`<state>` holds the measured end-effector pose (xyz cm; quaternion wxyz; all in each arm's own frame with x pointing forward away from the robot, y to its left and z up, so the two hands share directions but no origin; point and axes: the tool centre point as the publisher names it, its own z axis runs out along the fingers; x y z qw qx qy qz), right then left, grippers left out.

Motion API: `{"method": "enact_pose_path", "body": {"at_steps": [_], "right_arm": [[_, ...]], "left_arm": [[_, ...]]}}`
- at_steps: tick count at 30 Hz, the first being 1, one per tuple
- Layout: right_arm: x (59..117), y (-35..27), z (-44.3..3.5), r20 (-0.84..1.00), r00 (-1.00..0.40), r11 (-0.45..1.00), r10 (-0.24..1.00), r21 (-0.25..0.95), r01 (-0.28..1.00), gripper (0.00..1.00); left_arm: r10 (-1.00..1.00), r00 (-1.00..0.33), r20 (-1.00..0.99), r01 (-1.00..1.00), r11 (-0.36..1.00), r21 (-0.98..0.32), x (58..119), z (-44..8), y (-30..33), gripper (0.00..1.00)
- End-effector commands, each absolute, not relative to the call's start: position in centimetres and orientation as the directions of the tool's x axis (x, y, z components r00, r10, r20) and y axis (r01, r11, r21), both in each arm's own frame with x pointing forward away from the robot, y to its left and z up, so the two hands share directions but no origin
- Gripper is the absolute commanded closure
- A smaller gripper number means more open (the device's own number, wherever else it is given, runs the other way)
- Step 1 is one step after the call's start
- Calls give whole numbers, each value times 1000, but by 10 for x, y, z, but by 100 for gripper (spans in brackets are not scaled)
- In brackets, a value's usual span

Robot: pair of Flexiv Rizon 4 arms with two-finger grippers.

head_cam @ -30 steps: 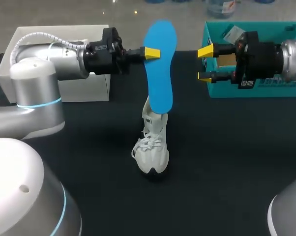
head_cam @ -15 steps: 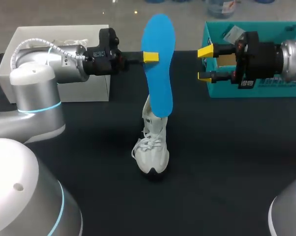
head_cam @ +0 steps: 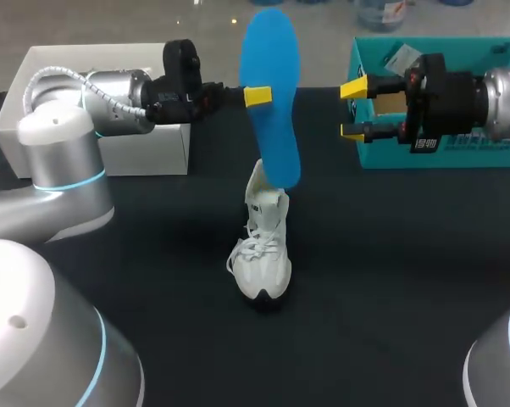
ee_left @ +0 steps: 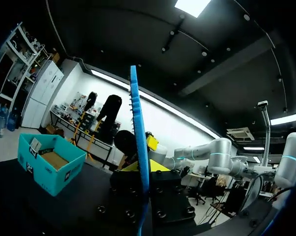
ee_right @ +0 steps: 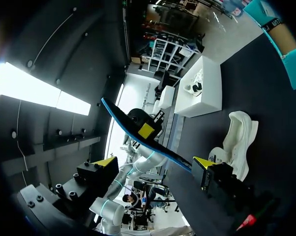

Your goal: Take the shoe out of the shoebox, open the shoe tongue, remove and reinsert the insole, then place the shoe into the shoebox

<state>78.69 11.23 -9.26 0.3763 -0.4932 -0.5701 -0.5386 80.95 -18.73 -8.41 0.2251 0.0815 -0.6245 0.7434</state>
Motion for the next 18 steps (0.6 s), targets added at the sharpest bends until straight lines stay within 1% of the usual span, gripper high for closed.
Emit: {"method": "enact_pose_path", "body": {"at_steps": [1,10,13,15,16,18], "right_arm": [[788,114,-93,960,-230,-68,157,243,968,0],[788,114,-93,960,-230,-68,157,243,968,0],[788,114,-93,960,-230,-68,157,243,968,0],[788,114,-93,960,-230,-68,157,243,968,0],[788,114,-93,960,-230,-68,157,243,968,0],[788,114,-93,960,-230,-68,157,243,968,0]], "left_arm": [[238,-885,400,-436,-122,-892,811,-87,-190,100],[238,-885,400,-436,-122,-892,811,-87,-190,100],[146,-986,79,-94,-96,-991,818,-90,-187,100],[87,-994,-70,61,-106,-992,824,-89,-185,100],[53,-984,-168,162,-109,-981,827,-87,-185,100],[-4,-955,-298,296,-127,-947,831,-84,-183,100]]}}
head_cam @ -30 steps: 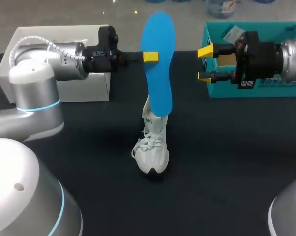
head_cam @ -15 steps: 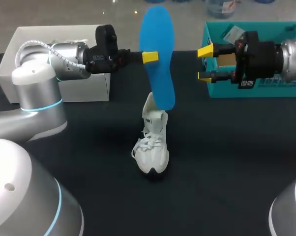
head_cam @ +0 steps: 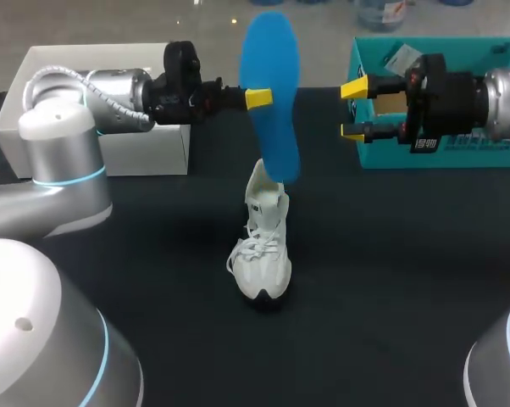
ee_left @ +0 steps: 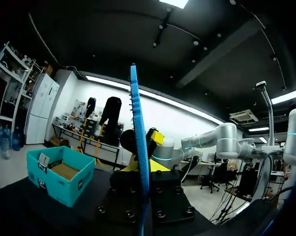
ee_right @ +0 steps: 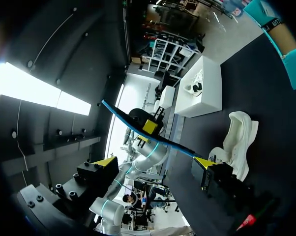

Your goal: Take the shoe out of the shoebox, open the shoe tongue, remove and reinsert the insole, then place the shoe into the shoebox

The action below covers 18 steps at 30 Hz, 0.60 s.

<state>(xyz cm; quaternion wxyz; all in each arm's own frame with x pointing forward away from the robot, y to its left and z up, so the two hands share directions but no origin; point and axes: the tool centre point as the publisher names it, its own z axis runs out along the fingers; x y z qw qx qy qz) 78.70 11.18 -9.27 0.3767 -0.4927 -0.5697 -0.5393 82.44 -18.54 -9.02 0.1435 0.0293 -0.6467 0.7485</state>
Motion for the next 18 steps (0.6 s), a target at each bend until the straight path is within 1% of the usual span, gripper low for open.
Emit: {"method": "enact_pose_path", "body": {"at_steps": [1,3,4,18], "right_arm": [[788,114,-93,960,-230,-68,157,243,968,0],[788,114,-93,960,-230,-68,157,243,968,0],[788,114,-93,960,-230,-68,157,243,968,0],[788,114,-93,960,-230,-68,157,243,968,0]], "left_arm": [[-32,-940,-339,340,-145,-929,832,-81,-182,100],[-74,-881,-468,474,-148,-868,834,-76,-181,100],[-82,-870,-487,494,-158,-855,834,-74,-181,100],[-82,-870,-487,494,-158,-855,834,-74,-181,100]]}}
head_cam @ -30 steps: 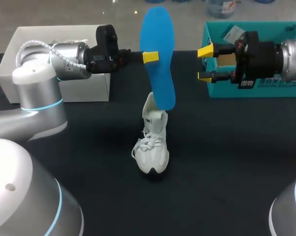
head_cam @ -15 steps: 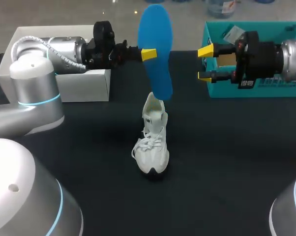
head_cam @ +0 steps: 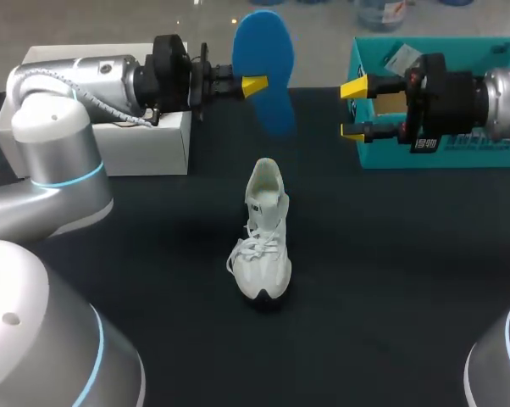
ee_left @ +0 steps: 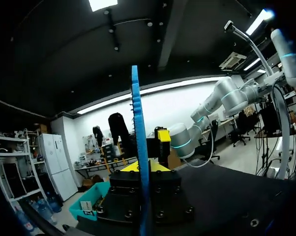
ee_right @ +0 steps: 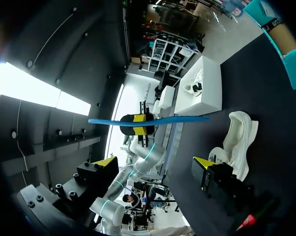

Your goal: Take the shoe out of the shoebox, open the shoe tongue, remove and reinsert the insole, then place the shoe into the shoebox

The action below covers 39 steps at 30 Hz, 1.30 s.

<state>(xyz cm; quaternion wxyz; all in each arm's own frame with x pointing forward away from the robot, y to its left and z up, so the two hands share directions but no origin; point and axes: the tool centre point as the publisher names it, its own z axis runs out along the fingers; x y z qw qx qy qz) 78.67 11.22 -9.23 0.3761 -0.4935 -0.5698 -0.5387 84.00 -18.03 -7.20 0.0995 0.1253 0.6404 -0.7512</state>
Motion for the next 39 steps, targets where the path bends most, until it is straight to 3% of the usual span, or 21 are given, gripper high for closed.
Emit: {"method": "enact_pose_path", "body": {"at_steps": [1,3,5,7,12,16,34,36,39], "right_arm": [[788,114,-93,960,-230,-68,157,243,968,0],[788,114,-93,960,-230,-68,157,243,968,0],[788,114,-93,960,-230,-68,157,243,968,0],[788,114,-93,960,-230,-68,157,243,968,0],[788,114,-93,960,-230,-68,157,243,968,0],[788,114,-93,960,-230,-68,157,243,968,0],[788,114,-93,960,-230,-68,157,243,968,0],[788,114,-93,960,-230,-68,157,243,968,0],[788,114,-93,960,-230,-68,157,243,968,0]], "left_arm": [[-82,-870,-487,494,-158,-855,834,-74,-181,100],[-52,-727,-685,685,-113,-719,837,-75,-182,100],[-42,-655,-754,753,-116,-647,836,-75,-182,100],[24,-490,-871,868,-85,-490,837,-78,-180,100],[93,-260,-961,964,-37,-264,842,-82,-176,100],[104,-154,-983,987,-32,-158,844,-86,-175,100],[94,-143,-985,988,-51,-148,844,-86,-174,100],[92,-64,-994,997,-41,-68,845,-87,-174,100],[67,-70,-995,996,-44,-73,846,-89,-174,100]]}}
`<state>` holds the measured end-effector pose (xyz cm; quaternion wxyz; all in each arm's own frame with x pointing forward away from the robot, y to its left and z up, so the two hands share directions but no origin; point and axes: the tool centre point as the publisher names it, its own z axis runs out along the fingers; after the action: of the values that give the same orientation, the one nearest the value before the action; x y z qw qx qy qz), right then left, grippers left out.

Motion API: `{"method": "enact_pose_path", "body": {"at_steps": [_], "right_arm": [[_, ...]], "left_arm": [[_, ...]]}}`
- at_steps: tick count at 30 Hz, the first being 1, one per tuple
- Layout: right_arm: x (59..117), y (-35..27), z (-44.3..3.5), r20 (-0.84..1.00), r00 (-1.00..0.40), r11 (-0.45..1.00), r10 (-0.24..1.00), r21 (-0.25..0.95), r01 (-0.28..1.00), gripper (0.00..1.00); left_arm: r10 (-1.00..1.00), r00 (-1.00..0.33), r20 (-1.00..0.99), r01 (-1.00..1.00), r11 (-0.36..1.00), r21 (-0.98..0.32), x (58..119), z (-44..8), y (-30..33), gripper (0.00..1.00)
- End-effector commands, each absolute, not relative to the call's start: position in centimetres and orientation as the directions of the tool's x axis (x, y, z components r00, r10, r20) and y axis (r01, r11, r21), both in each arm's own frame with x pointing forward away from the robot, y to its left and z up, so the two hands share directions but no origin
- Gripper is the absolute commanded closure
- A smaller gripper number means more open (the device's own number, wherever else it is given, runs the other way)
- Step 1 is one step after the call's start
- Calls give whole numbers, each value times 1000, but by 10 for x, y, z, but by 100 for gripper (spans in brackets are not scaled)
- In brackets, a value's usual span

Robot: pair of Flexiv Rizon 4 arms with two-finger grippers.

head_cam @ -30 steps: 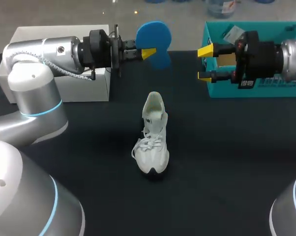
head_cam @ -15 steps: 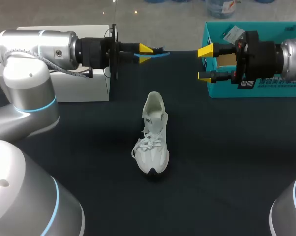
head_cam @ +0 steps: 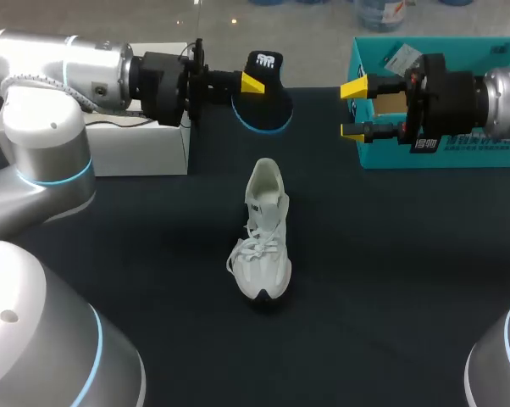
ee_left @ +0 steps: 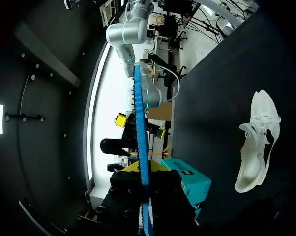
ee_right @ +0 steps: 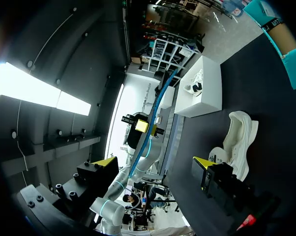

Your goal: Take the shoe out of the shoebox, open the shoe tongue, remove and reinsert the insole, then place the shoe into the shoebox

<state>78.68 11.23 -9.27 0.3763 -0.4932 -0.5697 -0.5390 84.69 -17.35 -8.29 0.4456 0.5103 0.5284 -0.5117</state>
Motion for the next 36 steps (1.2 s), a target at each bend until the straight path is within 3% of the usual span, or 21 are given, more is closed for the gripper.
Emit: {"method": "enact_pose_path", "body": {"at_steps": [1,19,22,26,28,36], "right_arm": [[788,114,-93,960,-230,-68,157,243,968,0],[814,127,-86,957,-237,-8,168,242,970,3],[819,133,-84,958,-237,10,164,239,971,0],[823,140,-83,958,-238,27,158,237,971,17],[824,144,-83,959,-235,35,157,232,972,51],[824,156,-87,971,-179,50,158,173,984,57]], "left_arm": [[68,-43,-997,998,-42,-46,846,-91,-173,100],[43,93,-995,994,-66,90,839,-101,-196,100],[33,99,-995,993,-63,96,837,-102,-203,100],[10,95,-995,994,-50,94,838,-102,-209,100],[-3,96,-995,995,-27,96,841,-101,-212,100],[-32,126,-991,992,7,126,847,-101,-224,100]]}}
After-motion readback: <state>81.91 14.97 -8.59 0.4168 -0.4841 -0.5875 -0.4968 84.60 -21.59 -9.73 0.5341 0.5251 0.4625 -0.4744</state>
